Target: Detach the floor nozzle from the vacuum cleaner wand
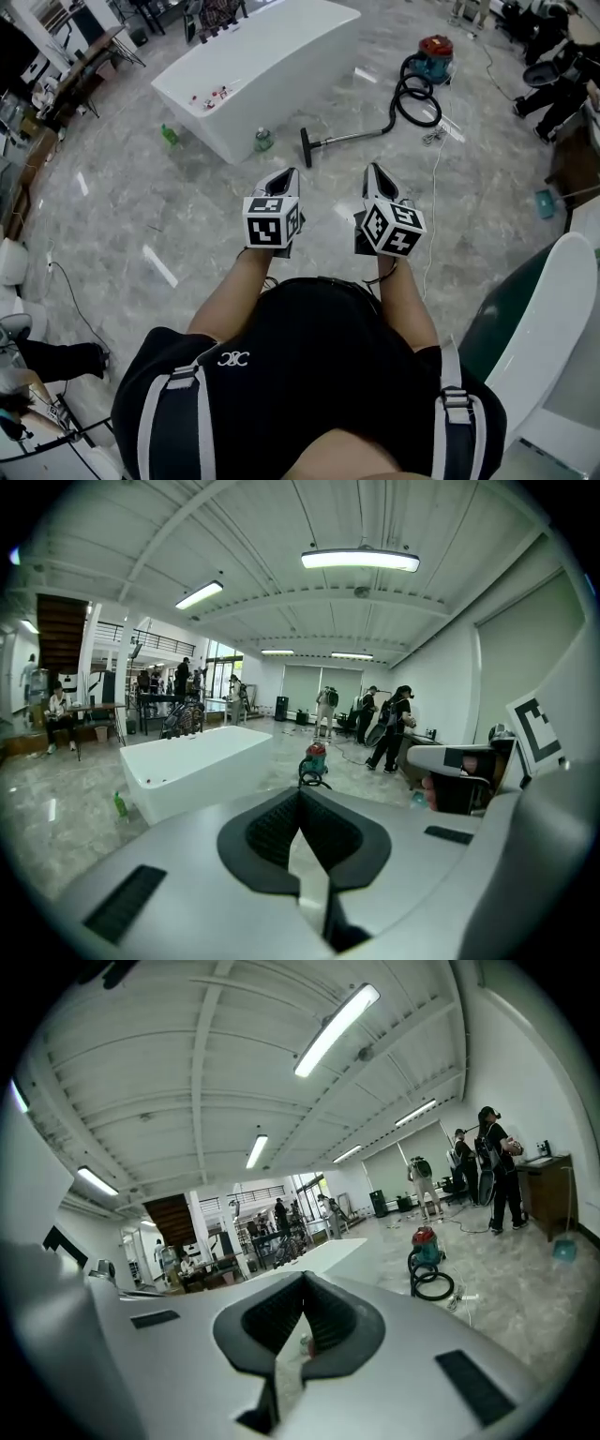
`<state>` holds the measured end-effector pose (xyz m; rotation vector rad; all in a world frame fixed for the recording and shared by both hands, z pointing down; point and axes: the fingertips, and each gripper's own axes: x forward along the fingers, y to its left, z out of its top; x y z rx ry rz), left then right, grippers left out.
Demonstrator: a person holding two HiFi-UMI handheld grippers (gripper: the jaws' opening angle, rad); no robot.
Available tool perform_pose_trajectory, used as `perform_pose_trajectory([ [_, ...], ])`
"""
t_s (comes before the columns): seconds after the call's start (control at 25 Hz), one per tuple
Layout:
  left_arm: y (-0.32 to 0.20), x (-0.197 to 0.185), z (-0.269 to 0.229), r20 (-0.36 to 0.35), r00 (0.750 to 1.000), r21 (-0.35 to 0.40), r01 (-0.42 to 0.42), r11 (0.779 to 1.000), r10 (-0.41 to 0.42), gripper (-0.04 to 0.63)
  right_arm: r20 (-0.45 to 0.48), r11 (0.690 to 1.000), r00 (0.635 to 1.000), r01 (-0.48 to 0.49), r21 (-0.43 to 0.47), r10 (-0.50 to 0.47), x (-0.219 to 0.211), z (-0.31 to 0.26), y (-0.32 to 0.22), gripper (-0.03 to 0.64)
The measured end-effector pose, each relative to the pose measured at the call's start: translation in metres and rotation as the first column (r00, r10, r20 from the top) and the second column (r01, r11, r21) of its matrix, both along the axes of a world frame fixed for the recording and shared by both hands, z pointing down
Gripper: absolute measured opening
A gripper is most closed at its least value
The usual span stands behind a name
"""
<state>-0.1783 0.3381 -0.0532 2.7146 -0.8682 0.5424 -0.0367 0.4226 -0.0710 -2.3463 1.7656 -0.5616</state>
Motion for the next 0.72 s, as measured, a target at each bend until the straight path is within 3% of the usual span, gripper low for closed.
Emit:
perform_pose_trajectory([
  [0.24,-0.022,0.057,0.009,0.007,1.0,-0.014,0.005,1.0,-0.004,-0.002,0.117,1.0,0.993,-0.023,0.005,0.022,0.065,0.012,-0.027,0.005],
  [0.44,-0.033,0.084,0.019,0.054,0.999,-0.019,0.0,1.0,0.001,-0.002,0.137,0.999,0.991,-0.008,-0.041,0.014,0.085,0.03,-0.038,0.005],
  [0.72,-0.057,0.11,0.04,0.053,0.998,-0.068,-0.015,0.998,0.019,-0.002,0.132,0.996,0.991,-0.001,-0.09,0.013,0.102,0.053,-0.059,0.005],
])
